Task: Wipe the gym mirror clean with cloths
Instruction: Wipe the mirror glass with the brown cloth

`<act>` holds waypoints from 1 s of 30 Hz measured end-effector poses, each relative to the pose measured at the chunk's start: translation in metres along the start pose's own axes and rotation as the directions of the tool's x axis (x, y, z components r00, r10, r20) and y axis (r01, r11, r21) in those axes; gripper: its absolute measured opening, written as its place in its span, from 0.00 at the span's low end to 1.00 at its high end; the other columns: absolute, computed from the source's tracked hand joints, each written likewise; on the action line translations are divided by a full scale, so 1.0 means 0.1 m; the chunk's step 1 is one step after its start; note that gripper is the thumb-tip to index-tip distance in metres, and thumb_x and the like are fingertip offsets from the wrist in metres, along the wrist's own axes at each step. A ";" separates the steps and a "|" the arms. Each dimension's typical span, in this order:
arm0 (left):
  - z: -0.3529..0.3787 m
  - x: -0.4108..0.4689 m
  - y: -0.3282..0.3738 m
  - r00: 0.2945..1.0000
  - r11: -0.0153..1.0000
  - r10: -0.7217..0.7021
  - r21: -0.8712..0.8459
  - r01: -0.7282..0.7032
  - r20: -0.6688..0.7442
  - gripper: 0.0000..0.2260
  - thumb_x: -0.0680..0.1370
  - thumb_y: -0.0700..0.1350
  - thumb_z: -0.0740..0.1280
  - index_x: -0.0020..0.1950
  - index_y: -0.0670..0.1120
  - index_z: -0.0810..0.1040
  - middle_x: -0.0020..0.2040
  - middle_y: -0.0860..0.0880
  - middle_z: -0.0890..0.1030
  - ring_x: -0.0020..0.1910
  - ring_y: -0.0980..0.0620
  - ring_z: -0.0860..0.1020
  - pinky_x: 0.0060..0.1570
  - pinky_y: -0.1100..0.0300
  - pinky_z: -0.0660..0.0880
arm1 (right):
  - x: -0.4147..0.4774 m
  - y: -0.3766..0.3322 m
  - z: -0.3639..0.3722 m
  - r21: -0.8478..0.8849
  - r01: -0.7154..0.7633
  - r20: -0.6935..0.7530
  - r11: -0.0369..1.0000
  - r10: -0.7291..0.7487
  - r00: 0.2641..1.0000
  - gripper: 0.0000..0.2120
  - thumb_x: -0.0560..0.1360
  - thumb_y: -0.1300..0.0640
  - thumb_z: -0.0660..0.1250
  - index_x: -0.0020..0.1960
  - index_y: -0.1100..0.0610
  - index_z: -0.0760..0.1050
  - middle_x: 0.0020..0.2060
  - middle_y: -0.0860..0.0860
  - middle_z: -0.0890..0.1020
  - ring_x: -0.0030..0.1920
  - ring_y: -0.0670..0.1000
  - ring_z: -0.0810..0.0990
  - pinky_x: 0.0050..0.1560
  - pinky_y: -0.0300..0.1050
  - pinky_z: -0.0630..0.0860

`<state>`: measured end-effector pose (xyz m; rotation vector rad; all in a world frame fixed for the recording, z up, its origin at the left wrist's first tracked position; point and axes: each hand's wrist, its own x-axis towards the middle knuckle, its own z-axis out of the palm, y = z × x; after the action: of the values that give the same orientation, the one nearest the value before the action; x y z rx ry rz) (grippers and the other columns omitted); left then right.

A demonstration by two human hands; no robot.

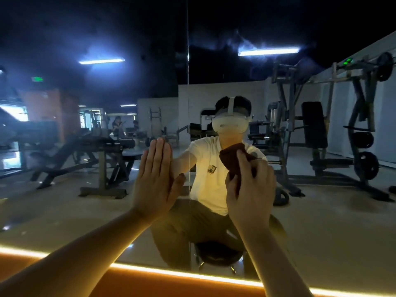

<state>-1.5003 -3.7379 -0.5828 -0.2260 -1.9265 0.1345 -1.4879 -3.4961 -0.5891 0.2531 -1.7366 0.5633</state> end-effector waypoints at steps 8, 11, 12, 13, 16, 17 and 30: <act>-0.04 -0.02 0.01 1.000 1.000 -0.003 0.010 0.003 0.016 0.36 0.85 0.59 0.53 0.84 0.37 0.49 0.85 0.38 0.46 0.84 0.42 0.45 0.82 0.43 0.47 | -0.19 -0.52 0.32 0.176 0.037 -0.039 0.984 -0.031 0.999 0.22 0.77 0.54 0.63 0.69 0.56 0.74 0.55 0.59 0.77 0.56 0.60 0.77 0.54 0.58 0.78; -0.05 -0.04 -0.08 0.998 0.998 0.054 -0.035 -0.054 -0.012 0.35 0.84 0.56 0.57 0.84 0.38 0.50 0.85 0.39 0.48 0.84 0.42 0.47 0.82 0.44 0.47 | -0.29 -0.64 0.47 0.097 0.095 -0.040 0.991 -0.092 0.995 0.22 0.77 0.54 0.64 0.70 0.56 0.75 0.57 0.58 0.76 0.58 0.59 0.75 0.55 0.62 0.78; -0.05 -0.05 -0.15 0.996 0.995 0.087 -0.044 -0.088 -0.017 0.35 0.84 0.55 0.59 0.84 0.38 0.51 0.85 0.39 0.49 0.84 0.42 0.47 0.82 0.45 0.47 | -0.32 -0.66 0.51 0.074 0.118 -0.036 0.990 -0.115 0.993 0.22 0.77 0.54 0.65 0.70 0.56 0.76 0.57 0.57 0.75 0.58 0.59 0.74 0.54 0.63 0.78; -0.06 -0.06 -0.22 0.992 0.990 0.128 -0.056 -0.129 -0.020 0.35 0.84 0.53 0.61 0.84 0.39 0.52 0.85 0.39 0.50 0.84 0.42 0.48 0.82 0.45 0.48 | -0.35 -0.69 0.54 0.055 0.137 -0.030 0.989 -0.136 0.990 0.22 0.77 0.54 0.65 0.70 0.56 0.76 0.57 0.56 0.74 0.58 0.59 0.74 0.54 0.63 0.78; -0.11 -0.06 -0.50 0.962 0.960 0.272 -0.070 -0.271 0.007 0.33 0.83 0.50 0.63 0.84 0.39 0.54 0.84 0.39 0.52 0.84 0.41 0.50 0.81 0.40 0.54 | -0.47 -0.82 0.62 0.003 0.210 -0.009 0.978 -0.210 0.978 0.21 0.77 0.54 0.64 0.69 0.55 0.77 0.57 0.55 0.74 0.59 0.58 0.74 0.56 0.64 0.77; -0.14 -0.05 -0.59 0.948 0.947 0.318 -0.057 -0.316 0.026 0.32 0.84 0.50 0.61 0.84 0.39 0.55 0.84 0.39 0.53 0.84 0.41 0.51 0.80 0.39 0.56 | -0.54 -0.87 0.66 -0.009 0.241 0.006 0.971 -0.241 0.971 0.20 0.77 0.55 0.65 0.69 0.54 0.77 0.57 0.54 0.74 0.58 0.57 0.74 0.57 0.63 0.77; -0.35 0.14 -1.48 0.981 0.982 0.189 -0.009 -0.189 0.039 0.35 0.84 0.60 0.57 0.84 0.40 0.53 0.84 0.38 0.51 0.84 0.42 0.48 0.82 0.41 0.49 | 0.54 -1.25 0.54 -0.327 0.645 0.164 0.691 -0.631 0.759 0.29 0.70 0.55 0.70 0.71 0.53 0.74 0.62 0.57 0.76 0.63 0.61 0.72 0.64 0.61 0.65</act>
<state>-1.4864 -3.8799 -0.5272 -0.4134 -1.9423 0.2617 -1.4900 -3.6227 -0.5163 0.5772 -1.6128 -0.2890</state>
